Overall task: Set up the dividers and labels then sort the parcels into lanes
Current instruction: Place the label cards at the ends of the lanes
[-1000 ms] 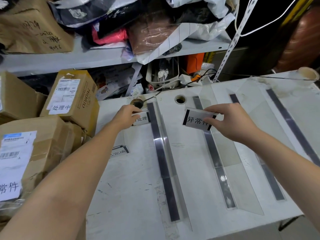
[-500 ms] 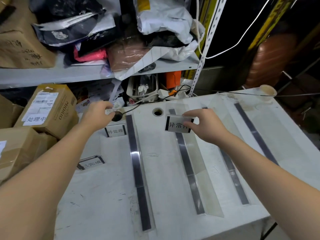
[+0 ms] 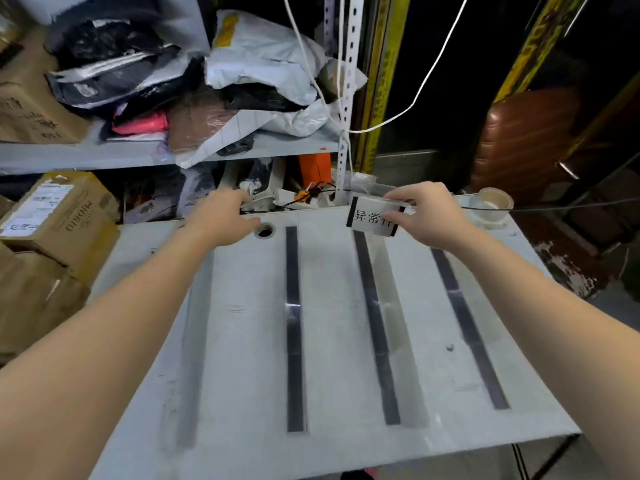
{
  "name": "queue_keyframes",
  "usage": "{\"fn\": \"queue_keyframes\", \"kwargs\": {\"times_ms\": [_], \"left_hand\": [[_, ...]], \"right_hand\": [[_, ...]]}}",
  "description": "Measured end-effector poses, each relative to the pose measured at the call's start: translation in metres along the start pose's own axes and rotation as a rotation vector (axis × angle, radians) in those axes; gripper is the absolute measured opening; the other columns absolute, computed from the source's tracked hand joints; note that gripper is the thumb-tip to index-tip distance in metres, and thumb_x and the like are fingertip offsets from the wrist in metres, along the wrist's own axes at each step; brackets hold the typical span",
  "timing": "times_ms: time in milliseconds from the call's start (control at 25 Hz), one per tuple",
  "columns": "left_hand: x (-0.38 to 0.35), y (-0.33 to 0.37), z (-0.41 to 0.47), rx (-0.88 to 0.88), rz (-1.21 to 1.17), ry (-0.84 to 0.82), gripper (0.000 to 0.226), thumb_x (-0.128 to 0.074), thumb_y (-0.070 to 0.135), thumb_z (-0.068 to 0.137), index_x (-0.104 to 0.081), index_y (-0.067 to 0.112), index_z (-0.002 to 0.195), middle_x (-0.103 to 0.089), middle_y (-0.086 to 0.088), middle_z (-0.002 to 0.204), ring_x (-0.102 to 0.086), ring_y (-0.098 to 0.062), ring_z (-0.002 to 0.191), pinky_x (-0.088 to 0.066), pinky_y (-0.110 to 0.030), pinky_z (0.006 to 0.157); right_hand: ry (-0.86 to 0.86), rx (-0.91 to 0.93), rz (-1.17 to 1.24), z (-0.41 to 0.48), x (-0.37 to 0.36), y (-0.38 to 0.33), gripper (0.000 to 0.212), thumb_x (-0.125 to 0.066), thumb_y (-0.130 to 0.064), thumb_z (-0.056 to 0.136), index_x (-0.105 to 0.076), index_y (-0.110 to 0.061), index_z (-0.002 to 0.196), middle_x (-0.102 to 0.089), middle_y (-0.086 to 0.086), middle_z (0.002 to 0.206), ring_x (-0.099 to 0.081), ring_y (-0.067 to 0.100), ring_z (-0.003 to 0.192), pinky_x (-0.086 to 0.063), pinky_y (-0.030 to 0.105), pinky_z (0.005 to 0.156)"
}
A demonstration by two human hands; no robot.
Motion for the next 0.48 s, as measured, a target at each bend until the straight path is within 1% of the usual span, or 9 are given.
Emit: {"fn": "queue_keyframes", "kwargs": {"times_ms": [80, 160, 240, 360, 480], "left_hand": [[-0.006, 0.029, -0.001, 0.005, 0.006, 0.001, 0.054, -0.070, 0.044, 0.089, -0.061, 0.020, 0.136, -0.064, -0.011, 0.133, -0.061, -0.034, 0.118, -0.052, -0.043, 0.092], [-0.013, 0.054, 0.000, 0.016, 0.016, 0.014, 0.053, -0.070, 0.042, 0.090, -0.061, 0.018, 0.136, -0.064, -0.013, 0.133, -0.060, -0.035, 0.119, -0.053, -0.044, 0.091], [-0.018, 0.073, 0.003, 0.022, 0.059, 0.035, 0.053, -0.068, 0.042, 0.091, -0.060, 0.018, 0.137, -0.064, -0.014, 0.132, -0.058, -0.038, 0.120, -0.052, -0.046, 0.093], [-0.031, 0.087, 0.009, 0.058, 0.085, 0.024, 0.055, -0.066, 0.044, 0.092, -0.056, 0.019, 0.141, -0.061, -0.013, 0.136, -0.055, -0.037, 0.124, -0.049, -0.047, 0.096], [-0.042, 0.089, 0.014, 0.079, 0.063, 0.019, 0.053, -0.065, 0.042, 0.093, -0.057, 0.020, 0.141, -0.067, -0.011, 0.128, -0.058, -0.035, 0.121, -0.052, -0.049, 0.095]], "right_hand": [[0.000, -0.007, -0.011, -0.004, 0.018, 0.035, 0.031, -0.075, -0.024, 0.092, -0.075, -0.010, 0.119, -0.074, 0.005, 0.122, -0.067, 0.024, 0.113, -0.053, 0.038, 0.098], [-0.012, -0.029, -0.008, -0.006, 0.031, 0.069, 0.029, -0.074, -0.020, 0.092, -0.075, -0.009, 0.119, -0.074, 0.006, 0.121, -0.066, 0.024, 0.113, -0.052, 0.036, 0.096], [-0.038, -0.048, -0.016, -0.003, 0.033, 0.097, 0.030, -0.074, -0.020, 0.093, -0.074, -0.010, 0.121, -0.073, 0.006, 0.123, -0.065, 0.024, 0.114, -0.053, 0.038, 0.096], [-0.097, -0.075, -0.030, 0.004, 0.020, 0.133, 0.034, -0.074, -0.019, 0.093, -0.071, -0.010, 0.125, -0.070, 0.007, 0.129, -0.062, 0.026, 0.121, -0.053, 0.041, 0.101], [-0.151, -0.091, -0.019, 0.012, -0.006, 0.163, 0.037, -0.074, -0.018, 0.093, -0.070, -0.010, 0.128, -0.069, 0.007, 0.132, -0.063, 0.026, 0.122, -0.049, 0.032, 0.096]]}}
Point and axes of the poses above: each hand's wrist, its own z-axis towards the middle knuckle, its own x-axis out of the back of the hand, y = z × x, the point moved 10 cm from there along z, towards the middle knuckle
